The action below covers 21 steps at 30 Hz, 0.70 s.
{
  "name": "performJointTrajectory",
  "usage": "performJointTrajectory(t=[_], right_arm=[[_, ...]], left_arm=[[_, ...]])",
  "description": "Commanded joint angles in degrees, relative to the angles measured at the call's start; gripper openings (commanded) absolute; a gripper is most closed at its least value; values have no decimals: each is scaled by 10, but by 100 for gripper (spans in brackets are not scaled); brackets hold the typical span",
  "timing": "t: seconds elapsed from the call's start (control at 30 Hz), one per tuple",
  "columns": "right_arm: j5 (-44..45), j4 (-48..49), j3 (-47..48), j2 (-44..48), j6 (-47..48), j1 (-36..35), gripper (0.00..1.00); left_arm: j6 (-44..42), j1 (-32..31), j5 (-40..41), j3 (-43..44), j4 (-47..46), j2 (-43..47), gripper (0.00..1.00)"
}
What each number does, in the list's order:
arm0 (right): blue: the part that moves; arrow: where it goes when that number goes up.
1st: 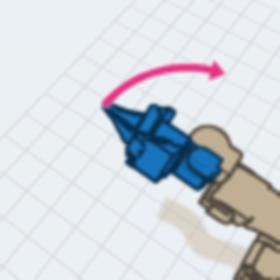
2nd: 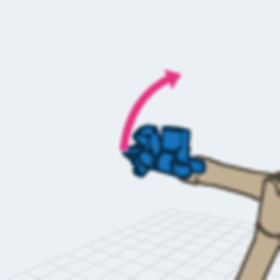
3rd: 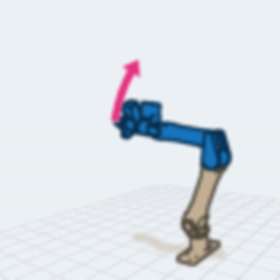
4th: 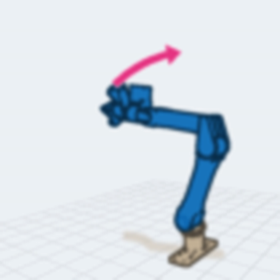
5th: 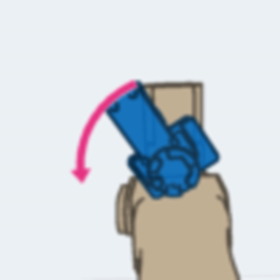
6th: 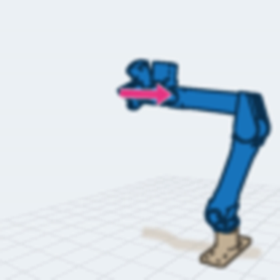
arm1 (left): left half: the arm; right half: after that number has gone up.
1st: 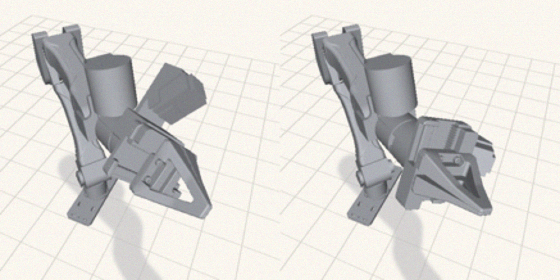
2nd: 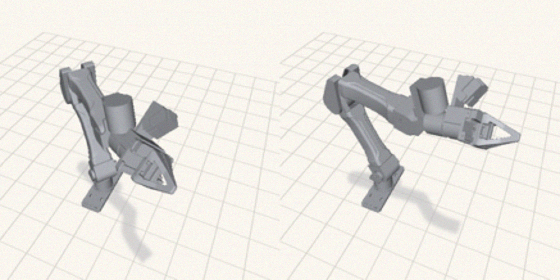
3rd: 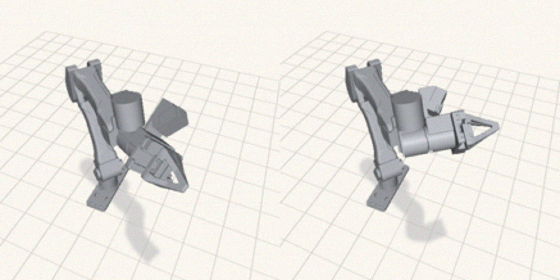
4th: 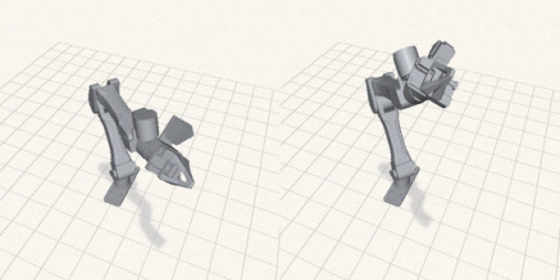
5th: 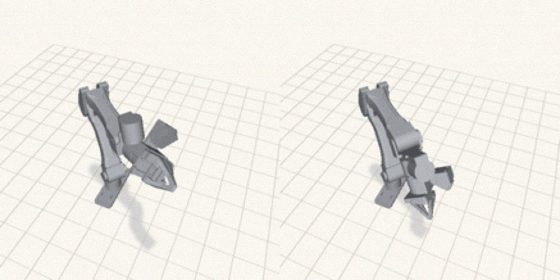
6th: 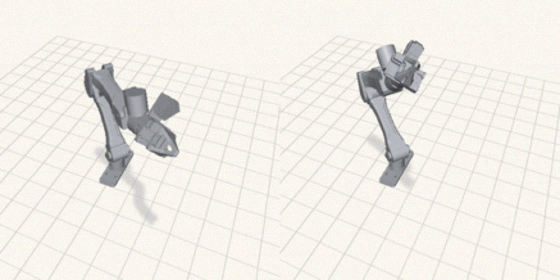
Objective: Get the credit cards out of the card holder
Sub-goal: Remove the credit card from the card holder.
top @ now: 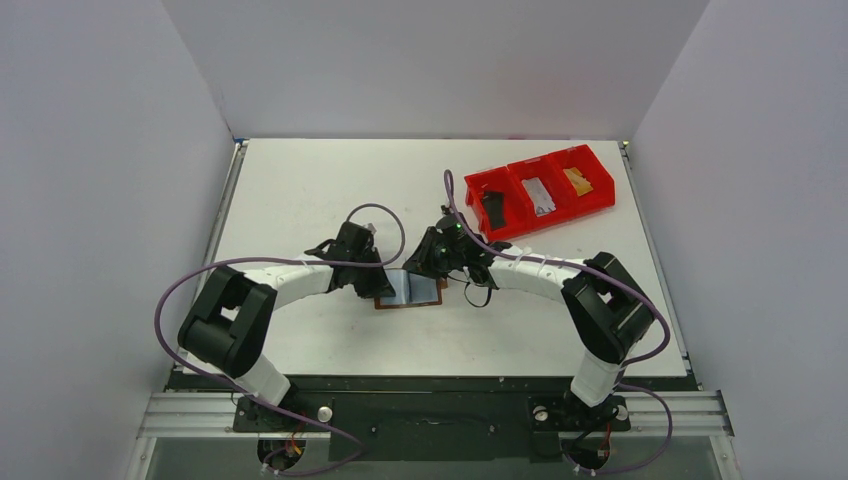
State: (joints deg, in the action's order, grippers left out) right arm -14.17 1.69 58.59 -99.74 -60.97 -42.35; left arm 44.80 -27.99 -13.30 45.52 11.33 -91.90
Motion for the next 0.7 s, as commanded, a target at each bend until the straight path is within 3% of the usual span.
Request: performJointTrajectory(t=[0.0,0.23,0.47,0.67], right_arm=[[11,25,4,13,0,-1,15],[12,4,31,-6,12,-18,18],[16,-10,49,-9,17,-31,38],[15,-13,56,-21,17,-41,40]], left_arm=[[-1,7,3,0,-12,10,0],[-3,13,2,-4,-11,20,0],[-3,22,-5,-10,-13,35,1],[-1,31,-18,-20,-23,41,6]])
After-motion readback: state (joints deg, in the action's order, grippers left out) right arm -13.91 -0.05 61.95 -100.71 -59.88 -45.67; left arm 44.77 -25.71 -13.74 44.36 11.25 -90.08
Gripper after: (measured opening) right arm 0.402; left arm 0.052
